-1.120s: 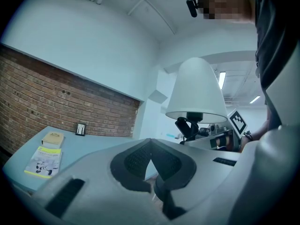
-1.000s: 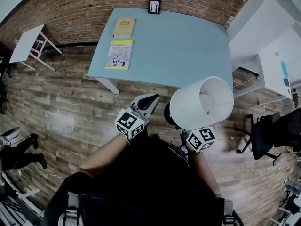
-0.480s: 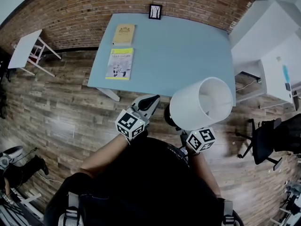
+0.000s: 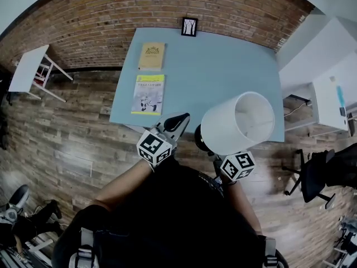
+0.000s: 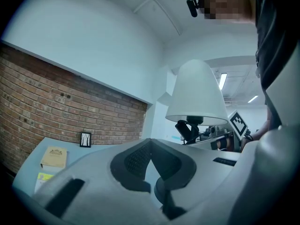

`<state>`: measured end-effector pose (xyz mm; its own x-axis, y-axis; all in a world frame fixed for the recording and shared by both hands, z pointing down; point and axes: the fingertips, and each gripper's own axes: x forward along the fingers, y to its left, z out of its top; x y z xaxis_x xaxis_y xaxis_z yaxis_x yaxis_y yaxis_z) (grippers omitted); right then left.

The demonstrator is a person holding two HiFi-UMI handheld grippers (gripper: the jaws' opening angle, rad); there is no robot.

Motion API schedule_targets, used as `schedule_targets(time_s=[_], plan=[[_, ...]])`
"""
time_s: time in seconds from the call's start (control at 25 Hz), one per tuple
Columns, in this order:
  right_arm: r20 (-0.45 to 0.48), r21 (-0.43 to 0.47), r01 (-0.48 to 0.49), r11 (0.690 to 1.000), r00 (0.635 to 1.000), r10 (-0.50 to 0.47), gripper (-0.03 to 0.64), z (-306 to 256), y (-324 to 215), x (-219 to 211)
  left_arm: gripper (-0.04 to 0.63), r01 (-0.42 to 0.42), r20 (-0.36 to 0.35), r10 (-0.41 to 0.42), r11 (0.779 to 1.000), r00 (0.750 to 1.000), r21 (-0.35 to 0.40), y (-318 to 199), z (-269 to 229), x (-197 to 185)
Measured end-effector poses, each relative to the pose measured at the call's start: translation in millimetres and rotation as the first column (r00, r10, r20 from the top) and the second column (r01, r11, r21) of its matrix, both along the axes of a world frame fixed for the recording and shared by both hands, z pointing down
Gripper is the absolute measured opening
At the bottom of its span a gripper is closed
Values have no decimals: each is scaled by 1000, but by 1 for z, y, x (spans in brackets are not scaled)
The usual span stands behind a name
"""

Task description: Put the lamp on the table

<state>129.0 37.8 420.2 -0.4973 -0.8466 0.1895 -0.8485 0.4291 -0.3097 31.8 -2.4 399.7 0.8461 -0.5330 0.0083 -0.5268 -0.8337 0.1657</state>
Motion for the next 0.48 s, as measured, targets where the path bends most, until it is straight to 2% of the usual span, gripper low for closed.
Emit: schedule_targets(time_s=[0.28, 0.48], plan=[[-25, 18, -15, 1000, 1000, 16, 98, -22, -52, -39, 9, -42, -7, 42, 999, 999, 25, -55, -20, -28], [-31, 5, -31, 1000, 999, 31, 98, -19, -76, -64, 9, -50, -30, 50, 999, 998, 15, -86, -19, -51]])
